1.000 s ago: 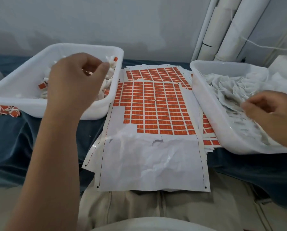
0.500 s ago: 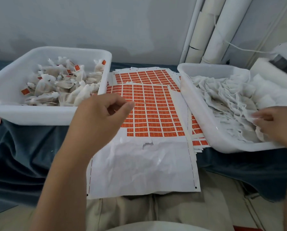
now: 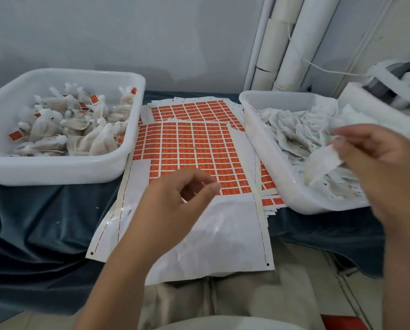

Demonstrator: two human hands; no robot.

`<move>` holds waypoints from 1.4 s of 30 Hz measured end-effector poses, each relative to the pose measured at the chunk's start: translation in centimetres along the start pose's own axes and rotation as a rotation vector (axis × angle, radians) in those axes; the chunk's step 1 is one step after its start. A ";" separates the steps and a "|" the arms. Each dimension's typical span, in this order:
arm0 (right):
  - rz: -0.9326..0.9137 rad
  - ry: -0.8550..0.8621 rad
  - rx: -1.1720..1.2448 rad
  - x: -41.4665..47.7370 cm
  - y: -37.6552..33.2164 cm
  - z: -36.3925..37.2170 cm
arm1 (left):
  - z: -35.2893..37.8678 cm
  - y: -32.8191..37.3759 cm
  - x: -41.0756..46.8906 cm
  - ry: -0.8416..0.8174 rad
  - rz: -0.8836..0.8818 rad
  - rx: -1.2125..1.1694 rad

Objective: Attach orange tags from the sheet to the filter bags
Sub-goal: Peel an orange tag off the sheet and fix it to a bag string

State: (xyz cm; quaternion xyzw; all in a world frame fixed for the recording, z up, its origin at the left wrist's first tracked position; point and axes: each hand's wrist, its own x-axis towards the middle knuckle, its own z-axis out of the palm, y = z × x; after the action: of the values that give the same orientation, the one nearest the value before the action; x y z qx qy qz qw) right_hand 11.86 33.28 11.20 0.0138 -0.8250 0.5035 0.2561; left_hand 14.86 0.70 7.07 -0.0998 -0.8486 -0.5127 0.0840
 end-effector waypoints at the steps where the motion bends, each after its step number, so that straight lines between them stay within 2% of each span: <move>1: 0.002 -0.086 0.027 -0.6 -0.7 1.3 | 0.6 0.2 -0.1 -0.012 0.023 -0.005; 5: -0.009 -0.402 0.125 -3.1 -2.7 5.7 | 2.8 0.5 -0.7 -0.042 0.069 -0.030; 10: -0.026 -0.610 0.215 -5.3 -4.4 8.7 | 3.9 0.9 -1.0 -0.097 0.135 -0.122; 14: 0.086 -0.534 0.292 -5.9 -4.3 9.5 | 3.9 0.5 -0.8 -0.145 0.114 -0.121; 21: 0.271 -0.365 0.420 -6.0 -3.6 10.4 | 4.4 -0.4 -0.8 -0.202 0.012 0.028; 27: 0.569 -0.270 0.915 -5.6 -2.9 10.8 | 4.3 -1.2 -0.4 -0.109 -0.070 -0.006; 29: 0.602 -0.196 0.991 -5.3 -2.8 10.9 | 4.1 -1.7 -0.1 -0.105 -0.068 0.018; 32: 0.577 -0.128 1.001 -5.0 -3.1 10.6 | 3.4 -1.7 -0.1 -0.182 0.007 0.000; 35: 0.564 -0.182 1.036 -5.1 -3.3 10.6 | 3.4 -1.6 -0.4 -0.199 0.034 -0.073; 39: 0.670 -0.296 1.315 -5.4 -3.7 10.8 | 4.2 -1.1 -0.4 -0.135 0.094 -0.092; 42: 0.734 -0.246 1.390 -5.2 -3.6 10.6 | 4.4 -0.9 -0.5 -0.192 0.096 -0.079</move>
State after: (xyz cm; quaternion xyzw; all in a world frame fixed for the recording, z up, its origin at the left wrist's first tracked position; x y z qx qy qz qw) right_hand 13.06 21.43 8.03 -0.0469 -0.2962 0.9501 -0.0863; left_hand 14.94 4.13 4.20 -0.1922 -0.8262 -0.5292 0.0228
